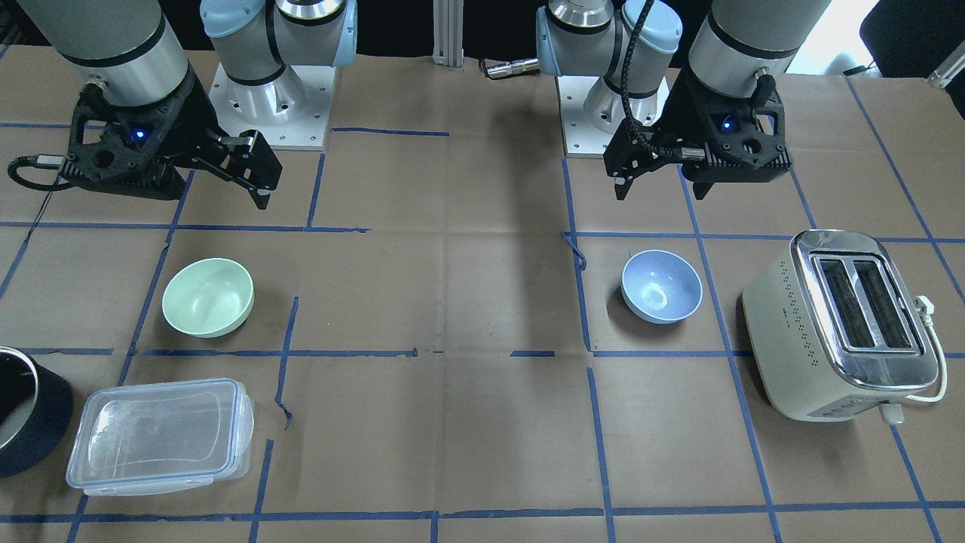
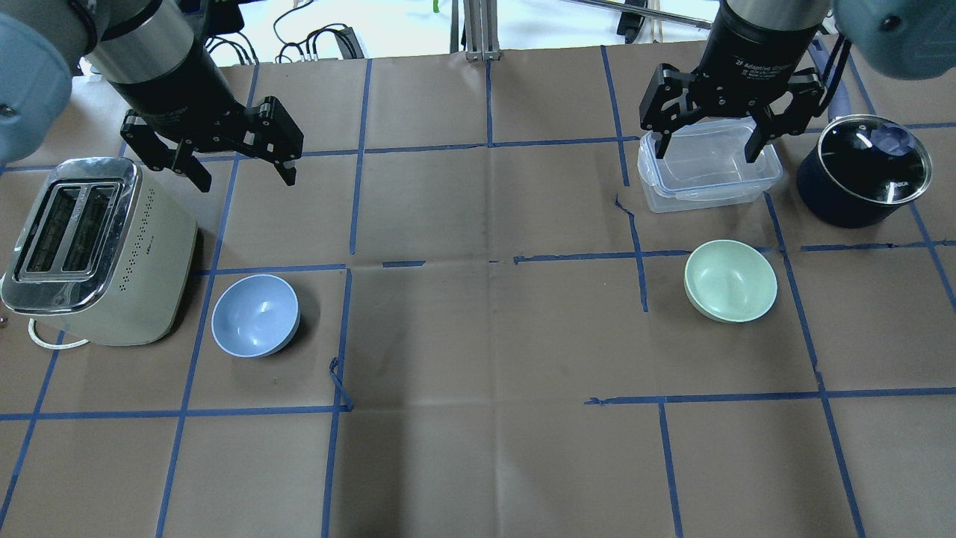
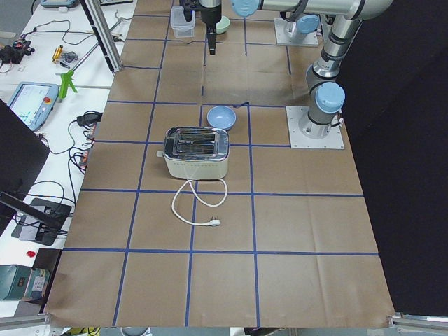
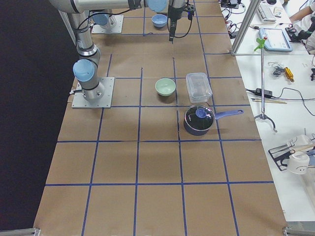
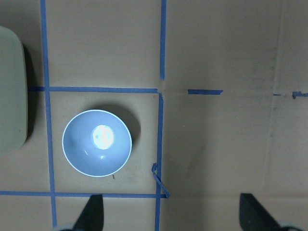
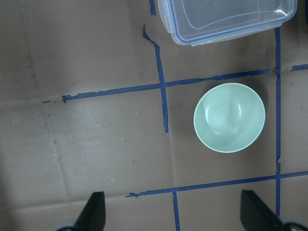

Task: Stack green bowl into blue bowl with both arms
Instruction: 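Move left gripper toward blue bowl while right gripper moves toward green bowl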

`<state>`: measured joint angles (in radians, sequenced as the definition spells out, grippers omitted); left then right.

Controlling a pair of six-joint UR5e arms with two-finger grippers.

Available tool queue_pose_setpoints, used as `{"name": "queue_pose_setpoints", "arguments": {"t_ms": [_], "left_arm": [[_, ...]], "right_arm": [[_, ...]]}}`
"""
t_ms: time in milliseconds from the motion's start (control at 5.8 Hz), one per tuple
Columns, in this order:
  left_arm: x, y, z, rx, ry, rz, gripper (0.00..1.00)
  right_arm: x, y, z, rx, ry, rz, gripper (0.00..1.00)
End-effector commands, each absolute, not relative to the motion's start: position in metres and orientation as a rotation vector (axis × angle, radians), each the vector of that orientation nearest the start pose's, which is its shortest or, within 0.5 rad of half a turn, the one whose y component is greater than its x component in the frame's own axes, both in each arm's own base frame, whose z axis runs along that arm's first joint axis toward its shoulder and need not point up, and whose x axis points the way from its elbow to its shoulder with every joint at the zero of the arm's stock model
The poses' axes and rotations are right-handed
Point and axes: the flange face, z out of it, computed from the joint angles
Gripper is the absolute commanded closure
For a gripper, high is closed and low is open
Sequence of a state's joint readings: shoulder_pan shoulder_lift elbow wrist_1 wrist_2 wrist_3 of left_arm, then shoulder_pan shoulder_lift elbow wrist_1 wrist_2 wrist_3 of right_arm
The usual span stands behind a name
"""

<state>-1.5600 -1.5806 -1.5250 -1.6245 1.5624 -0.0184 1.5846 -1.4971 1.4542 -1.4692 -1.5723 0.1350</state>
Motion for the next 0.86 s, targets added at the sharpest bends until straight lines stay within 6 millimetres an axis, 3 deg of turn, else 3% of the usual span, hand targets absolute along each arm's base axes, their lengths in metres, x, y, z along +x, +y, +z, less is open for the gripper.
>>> {"name": "queue_pose_setpoints", "arguments": {"t_ms": [0, 345, 517, 690], "left_arm": [[-0.129, -0.496, 0.5, -0.044, 3.149, 0.029, 0.02], [-0.128, -0.495, 0.501, -0.046, 3.146, 0.027, 0.02], [-0.121, -0.486, 0.505, 0.023, 3.143, 0.01, 0.02], [-0.119, -0.489, 0.498, 0.06, 3.14, 0.038, 0.02]], "right_arm": [[0.14, -0.515, 0.498, 0.19, 3.14, 0.091, 0.0], [0.135, -0.516, 0.496, 0.131, 3.143, 0.111, 0.0], [0.112, -0.514, 0.491, 0.111, 3.139, 0.132, 0.0], [0.075, -0.498, 0.478, 0.046, 3.131, 0.158, 0.0]]}}
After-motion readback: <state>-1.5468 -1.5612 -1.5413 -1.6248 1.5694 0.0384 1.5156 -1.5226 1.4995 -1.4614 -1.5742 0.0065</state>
